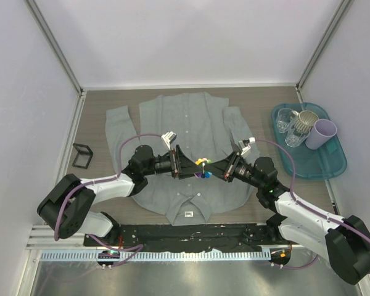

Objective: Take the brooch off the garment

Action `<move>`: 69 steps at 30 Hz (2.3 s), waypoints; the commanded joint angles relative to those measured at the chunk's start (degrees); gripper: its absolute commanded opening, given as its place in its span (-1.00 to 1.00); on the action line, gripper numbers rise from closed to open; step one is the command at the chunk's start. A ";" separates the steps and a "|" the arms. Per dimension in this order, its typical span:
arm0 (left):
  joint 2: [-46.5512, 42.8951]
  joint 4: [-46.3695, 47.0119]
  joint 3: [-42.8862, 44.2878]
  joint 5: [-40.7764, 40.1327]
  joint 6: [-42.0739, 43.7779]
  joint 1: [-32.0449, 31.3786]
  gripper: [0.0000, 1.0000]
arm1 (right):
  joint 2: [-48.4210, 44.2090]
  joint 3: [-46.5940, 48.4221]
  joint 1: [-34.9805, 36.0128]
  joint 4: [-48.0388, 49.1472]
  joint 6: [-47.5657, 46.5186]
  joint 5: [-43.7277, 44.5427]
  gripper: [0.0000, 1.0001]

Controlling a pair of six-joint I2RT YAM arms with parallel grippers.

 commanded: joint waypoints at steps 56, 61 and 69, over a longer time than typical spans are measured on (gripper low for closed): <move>4.67 9.63 1.96 0.07 -3.37 -1.21 -1.00 | -1.22 0.99 0.44 3.23 -3.96 -3.76 -0.98; 4.15 8.23 1.70 -0.19 -2.85 -1.12 -1.00 | -2.80 0.55 0.17 1.47 -3.87 -2.09 -0.71; 4.14 6.73 1.52 -0.02 -2.49 -1.21 -1.00 | -5.09 1.69 0.17 -2.84 -5.80 -0.86 -0.44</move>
